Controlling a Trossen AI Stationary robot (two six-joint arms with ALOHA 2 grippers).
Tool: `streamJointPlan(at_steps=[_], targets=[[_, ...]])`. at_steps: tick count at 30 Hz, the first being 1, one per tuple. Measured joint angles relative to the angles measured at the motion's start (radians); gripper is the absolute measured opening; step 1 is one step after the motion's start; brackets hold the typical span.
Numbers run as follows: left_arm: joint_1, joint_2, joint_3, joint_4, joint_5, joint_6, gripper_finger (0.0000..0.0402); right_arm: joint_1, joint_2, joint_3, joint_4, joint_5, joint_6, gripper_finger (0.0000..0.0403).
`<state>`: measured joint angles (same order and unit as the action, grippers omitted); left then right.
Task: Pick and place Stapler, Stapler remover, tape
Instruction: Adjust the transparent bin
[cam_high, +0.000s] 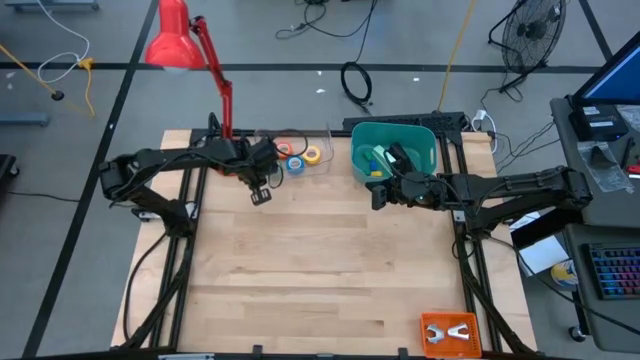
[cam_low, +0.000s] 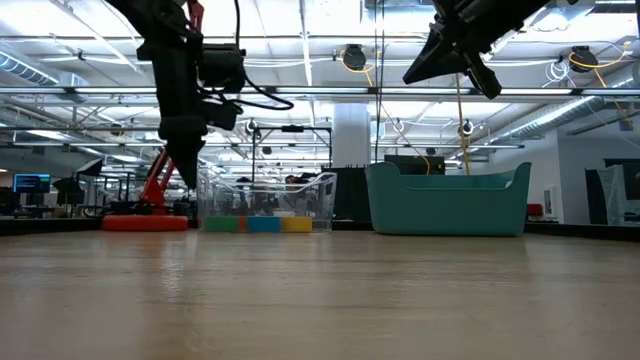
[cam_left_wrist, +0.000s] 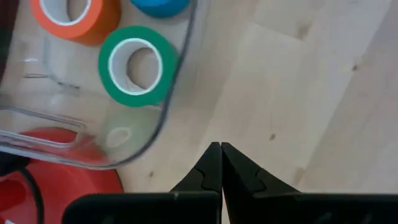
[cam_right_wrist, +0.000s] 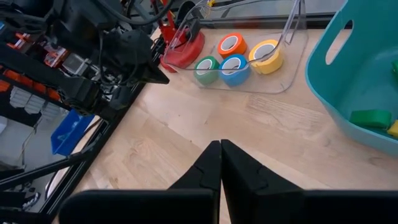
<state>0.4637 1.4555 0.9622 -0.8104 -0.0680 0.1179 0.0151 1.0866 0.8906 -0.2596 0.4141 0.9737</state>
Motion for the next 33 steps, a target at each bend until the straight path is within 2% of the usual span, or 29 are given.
streamJointPlan(at_steps=[4, 28, 33], targets=[[0.018, 0.000, -0.013, 0.007, -0.029, 0.004, 0.0000, 0.000, 0.000, 0.000, 0.000, 0.000, -0.002, 0.0000], [0.144, 0.000, -0.020, 0.072, -0.038, 0.066, 0.0000, 0.000, 0.000, 0.000, 0.000, 0.001, -0.002, 0.0000], [0.143, 0.000, -0.020, 0.071, 0.029, 0.055, 0.0000, 0.000, 0.000, 0.000, 0.000, 0.001, -0.002, 0.0000]])
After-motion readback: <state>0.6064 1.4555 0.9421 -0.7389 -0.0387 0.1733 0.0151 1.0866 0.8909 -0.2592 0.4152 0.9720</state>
